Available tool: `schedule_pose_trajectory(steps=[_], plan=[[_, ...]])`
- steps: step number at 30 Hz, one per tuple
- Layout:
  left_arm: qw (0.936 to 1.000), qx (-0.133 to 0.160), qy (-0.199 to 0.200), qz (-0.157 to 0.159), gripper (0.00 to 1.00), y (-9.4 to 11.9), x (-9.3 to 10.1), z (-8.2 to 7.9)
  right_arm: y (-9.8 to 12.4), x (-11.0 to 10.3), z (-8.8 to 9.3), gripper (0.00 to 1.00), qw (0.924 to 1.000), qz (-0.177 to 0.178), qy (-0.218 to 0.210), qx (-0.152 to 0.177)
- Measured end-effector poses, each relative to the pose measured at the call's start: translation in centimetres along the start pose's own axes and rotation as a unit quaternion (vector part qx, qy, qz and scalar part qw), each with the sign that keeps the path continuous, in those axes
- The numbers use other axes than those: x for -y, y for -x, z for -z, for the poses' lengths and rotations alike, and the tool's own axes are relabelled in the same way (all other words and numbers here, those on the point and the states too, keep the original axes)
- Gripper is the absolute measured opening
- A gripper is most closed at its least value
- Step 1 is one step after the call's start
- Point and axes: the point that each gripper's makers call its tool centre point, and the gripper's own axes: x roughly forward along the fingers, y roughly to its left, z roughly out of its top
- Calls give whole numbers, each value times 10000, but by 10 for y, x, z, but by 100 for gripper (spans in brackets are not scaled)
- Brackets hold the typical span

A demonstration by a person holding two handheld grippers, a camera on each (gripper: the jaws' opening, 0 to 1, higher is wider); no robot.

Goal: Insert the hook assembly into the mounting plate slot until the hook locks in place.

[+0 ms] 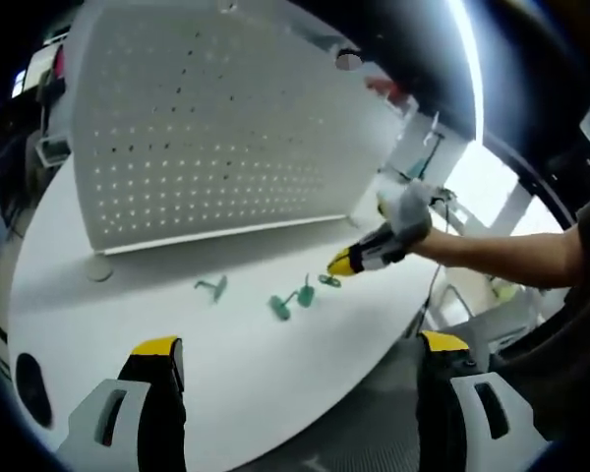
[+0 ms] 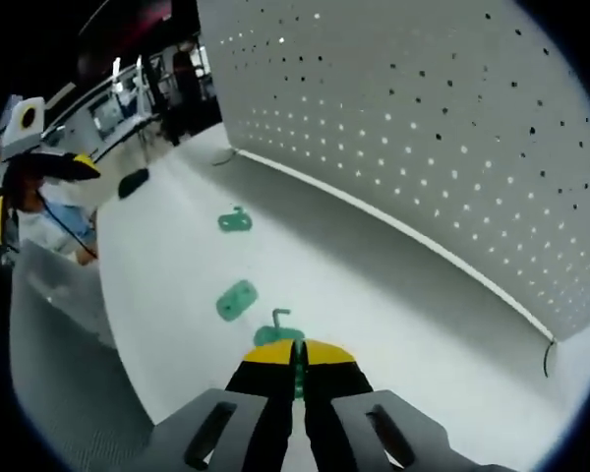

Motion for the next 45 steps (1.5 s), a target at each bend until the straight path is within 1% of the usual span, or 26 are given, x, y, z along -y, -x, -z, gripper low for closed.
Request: schedule_pose_trajectory(steps=[2,3,4,7,8,10,12,14,17,20,23,25,26,30,32,35,37,40,45], plan=[[10000,28,-6,9,100,-1,1,-2,5,-1,-14,0,9996,32,-128,245],[10000,40,-10,17,100,-1,1,-4,6,-1,-17,0,9994,37,-154,300],[10000,49,-13,32,100,-2,3,-6,11,-3,-29,0,9985,74,-222,491],[9999,69,-55,51,100,-4,4,-11,19,-8,-49,0,9960,111,-309,829],[9999,93,-77,32,100,-5,3,-13,23,-11,-57,0,9944,105,-381,983],[9999,115,-87,33,99,-5,3,-17,28,-16,-68,0,9914,62,-519,1196],[9998,151,-74,44,99,-5,3,-21,35,-25,-80,0,9863,-29,-804,1440],[9998,163,-63,54,98,-6,4,-24,41,-31,-88,0,9839,-40,-846,1575],[9997,209,-45,69,96,-8,4,-28,52,-50,-101,0,9787,-79,-893,1845],[9996,271,27,81,93,-9,4,-31,58,-69,-106,0,9751,-150,-902,2021],[9987,379,266,215,87,-11,9,-36,63,-87,-110,0,9714,-233,-939,2167],[9985,397,297,231,83,-12,10,-38,67,-98,-114,0,9679,-308,-1015,2278],[9984,407,304,236,82,-13,11,-38,71,-103,-117,0,9642,-344,-1100,2386],[9978,426,364,342,70,-15,15,-40,79,-118,-125,0,9548,-474,-1269,2645],[9973,461,439,374,64,-15,15,-42,83,-125,-129,0,9512,-533,-1307,2743],[9954,642,600,393,55,-12,14,-50,88,-132,-132,0,9491,-571,-1269,2826],[9939,728,687,456,53,-10,15,-55,92,-136,-135,0,9464,-625,-1271,2904],[9929,751,745,536,51,-10,18,-57,96,-141,-140,0,9407,-698,-1347,3035],[9900,805,872,762,39,-10,28,-59,105,-149,-148,0,9330,-779,-1343,3245]])
